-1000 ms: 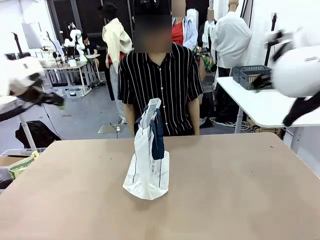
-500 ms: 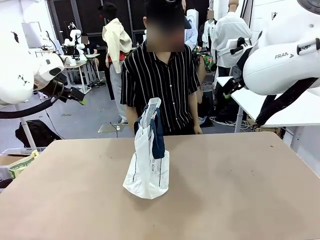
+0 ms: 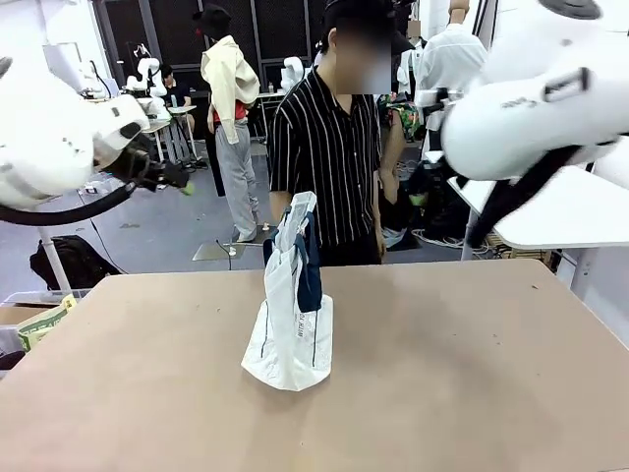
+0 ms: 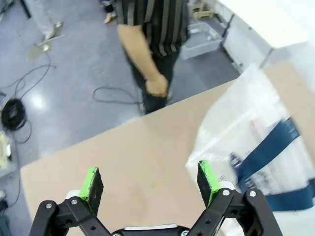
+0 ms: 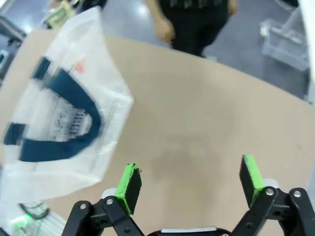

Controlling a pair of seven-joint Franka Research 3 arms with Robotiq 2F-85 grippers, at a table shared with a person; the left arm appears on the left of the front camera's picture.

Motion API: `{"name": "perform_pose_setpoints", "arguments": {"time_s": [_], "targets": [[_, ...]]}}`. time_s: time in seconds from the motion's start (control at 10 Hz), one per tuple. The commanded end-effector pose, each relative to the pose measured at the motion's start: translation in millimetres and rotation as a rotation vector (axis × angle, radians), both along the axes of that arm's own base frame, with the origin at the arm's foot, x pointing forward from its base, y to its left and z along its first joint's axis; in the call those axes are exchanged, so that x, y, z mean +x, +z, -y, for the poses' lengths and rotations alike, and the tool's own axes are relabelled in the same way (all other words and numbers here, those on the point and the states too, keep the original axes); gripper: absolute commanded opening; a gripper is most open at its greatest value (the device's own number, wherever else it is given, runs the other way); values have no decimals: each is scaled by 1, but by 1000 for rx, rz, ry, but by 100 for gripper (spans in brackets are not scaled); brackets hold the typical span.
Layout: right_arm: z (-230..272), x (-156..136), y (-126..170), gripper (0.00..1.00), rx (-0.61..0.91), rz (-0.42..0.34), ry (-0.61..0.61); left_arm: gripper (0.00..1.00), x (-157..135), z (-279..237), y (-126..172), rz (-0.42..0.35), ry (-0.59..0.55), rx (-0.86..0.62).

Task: Transfer purchased items from the store into the shopping bag.
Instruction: Open the Reusable shopping bag in the center of the table.

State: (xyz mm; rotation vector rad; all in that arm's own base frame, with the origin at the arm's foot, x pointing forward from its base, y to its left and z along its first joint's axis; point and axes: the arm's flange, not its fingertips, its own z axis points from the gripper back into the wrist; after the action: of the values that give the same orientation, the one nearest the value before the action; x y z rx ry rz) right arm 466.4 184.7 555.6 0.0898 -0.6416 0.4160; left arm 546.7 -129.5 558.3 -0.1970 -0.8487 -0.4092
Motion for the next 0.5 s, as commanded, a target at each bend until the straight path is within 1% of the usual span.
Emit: {"name": "perform_pose_setpoints", "arguments": {"time_s": [0.0, 0.2, 0.3, 0.4], "targets": [[-33, 21, 12, 100, 117, -84, 54, 100, 39, 16, 3, 15, -163, -42], [-70, 20, 5, 100, 199, -182, 97, 100, 59, 60, -5, -60, -267, -33], [-89, 20, -3, 100, 215, -194, 155, 100, 65, 78, -11, -94, -321, -36], [-92, 14, 0, 100, 241, -200, 166, 100, 72, 94, -17, -112, -344, -24]]}}
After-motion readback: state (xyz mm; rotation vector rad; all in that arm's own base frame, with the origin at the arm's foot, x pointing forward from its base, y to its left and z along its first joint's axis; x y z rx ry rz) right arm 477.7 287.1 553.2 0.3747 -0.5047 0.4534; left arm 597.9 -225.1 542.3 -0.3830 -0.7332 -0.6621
